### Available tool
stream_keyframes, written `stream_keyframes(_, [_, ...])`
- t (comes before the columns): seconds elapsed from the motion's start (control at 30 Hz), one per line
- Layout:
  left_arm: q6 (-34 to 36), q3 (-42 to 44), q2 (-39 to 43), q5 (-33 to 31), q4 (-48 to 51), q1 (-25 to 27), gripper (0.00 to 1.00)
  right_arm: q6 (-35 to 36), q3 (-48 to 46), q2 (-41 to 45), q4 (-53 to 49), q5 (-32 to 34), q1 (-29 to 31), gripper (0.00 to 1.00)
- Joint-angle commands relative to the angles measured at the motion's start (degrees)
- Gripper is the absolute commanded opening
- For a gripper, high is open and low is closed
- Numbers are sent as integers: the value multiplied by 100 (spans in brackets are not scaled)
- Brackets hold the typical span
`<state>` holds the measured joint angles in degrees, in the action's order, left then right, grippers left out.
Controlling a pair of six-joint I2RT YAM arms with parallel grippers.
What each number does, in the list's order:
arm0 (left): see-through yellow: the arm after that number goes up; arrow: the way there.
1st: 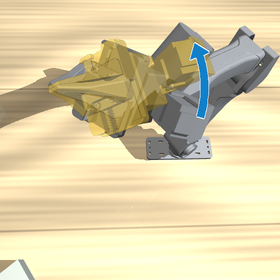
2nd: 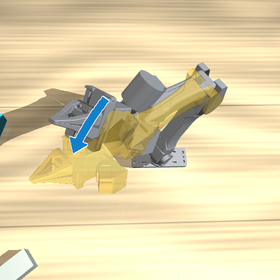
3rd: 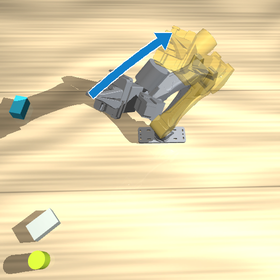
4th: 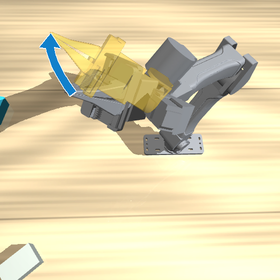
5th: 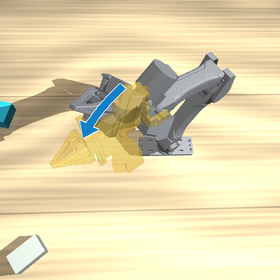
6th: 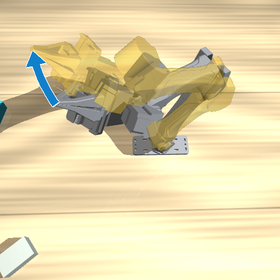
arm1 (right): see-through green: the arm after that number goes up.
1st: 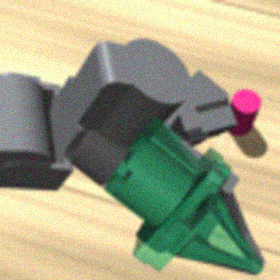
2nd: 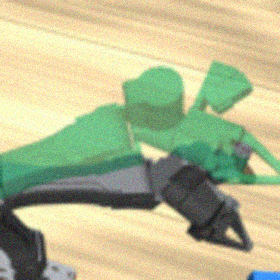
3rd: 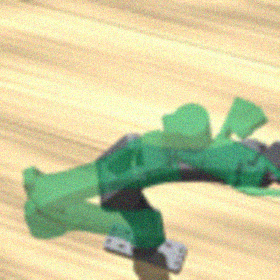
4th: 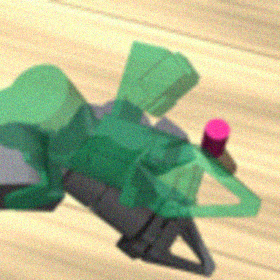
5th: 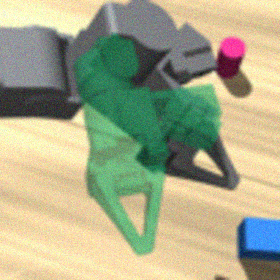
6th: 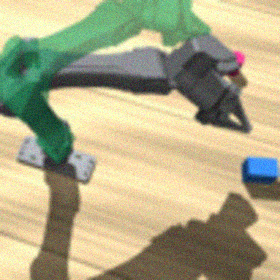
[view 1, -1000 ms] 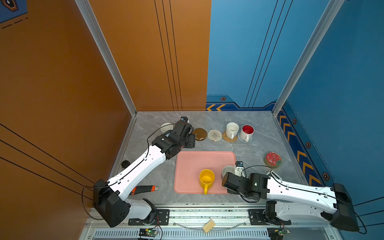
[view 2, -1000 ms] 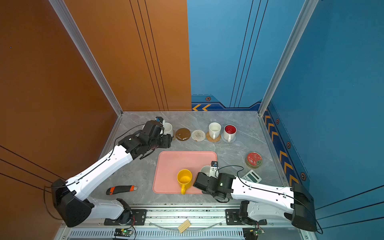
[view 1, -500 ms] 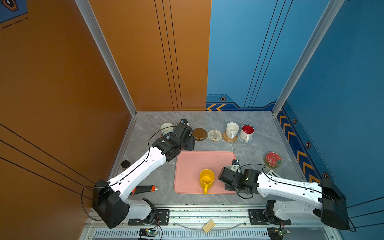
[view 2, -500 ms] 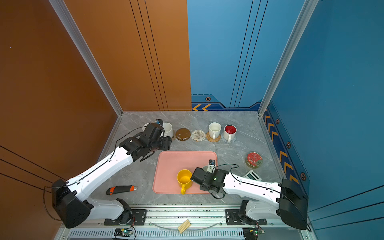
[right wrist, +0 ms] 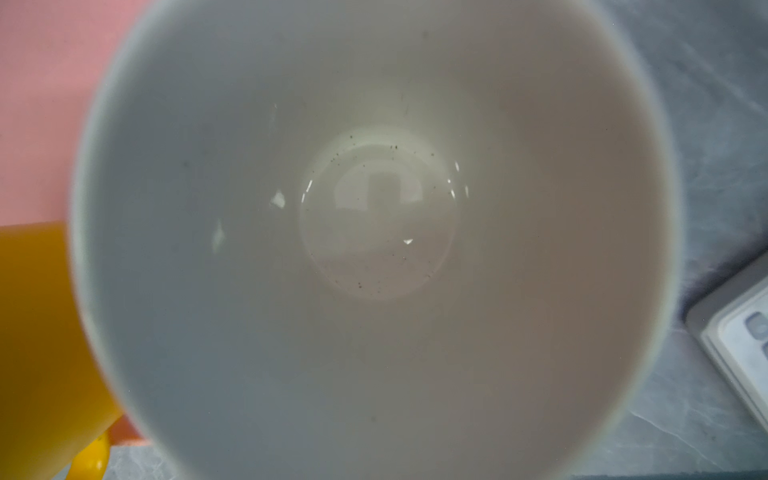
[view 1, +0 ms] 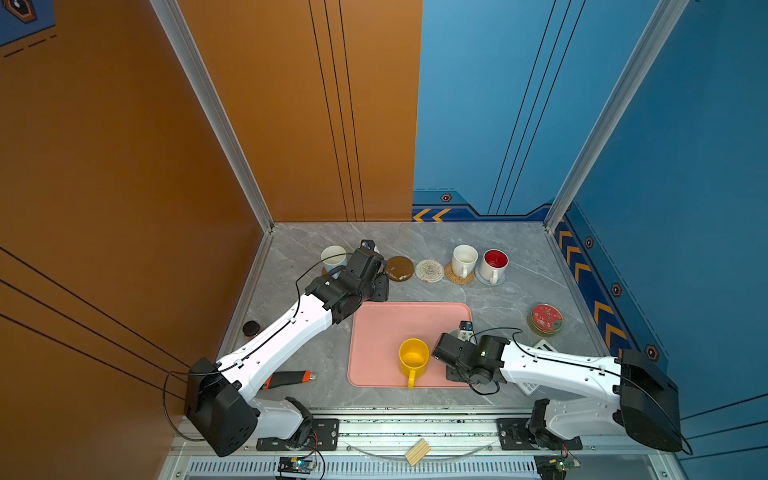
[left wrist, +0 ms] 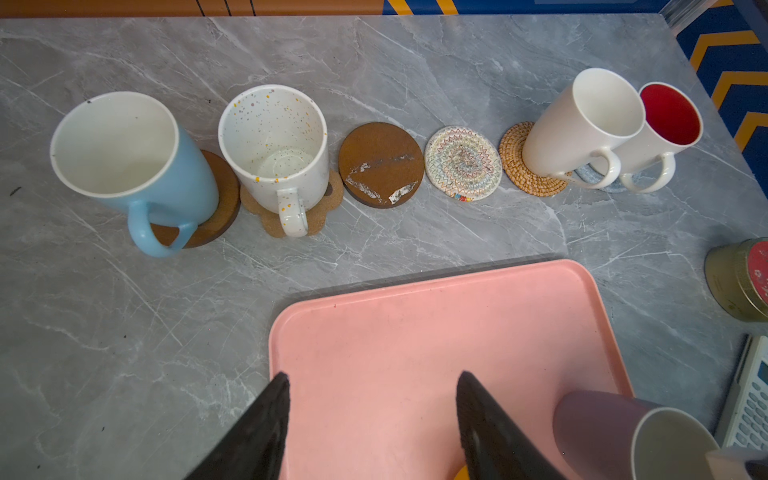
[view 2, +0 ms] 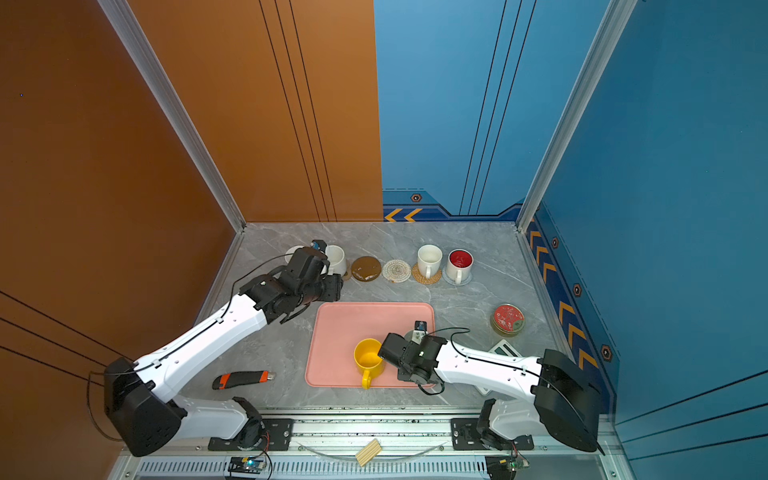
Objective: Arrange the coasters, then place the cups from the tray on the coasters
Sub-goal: 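Lower the right gripper and grasp the lilac mug on the tray, then lift the lilac mug with the right gripper toward the multicolour woven coaster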
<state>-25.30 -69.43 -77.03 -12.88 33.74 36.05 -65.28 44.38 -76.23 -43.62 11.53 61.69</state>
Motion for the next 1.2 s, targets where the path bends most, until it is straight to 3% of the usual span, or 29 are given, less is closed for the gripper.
stream_keyframes(0.0, [-34, 42, -45, -64, -62, -37, 65, 50, 15, -85, 18, -38, -43, 18])
stream_keyframes(0.17, [-30, 43, -79, -47, -68, -37, 65, 85, 95, -90, -67, -13, -43, 0])
stream_keyframes(0.67, [-45, 59, -92, -42, -87, -66, 65, 627, 916, -80, -779, 447, -151, 0])
stream_keyframes(1.17, [-62, 61, -75, 14, -87, -185, 65, 1818, 1840, -418, -778, 429, -983, 0])
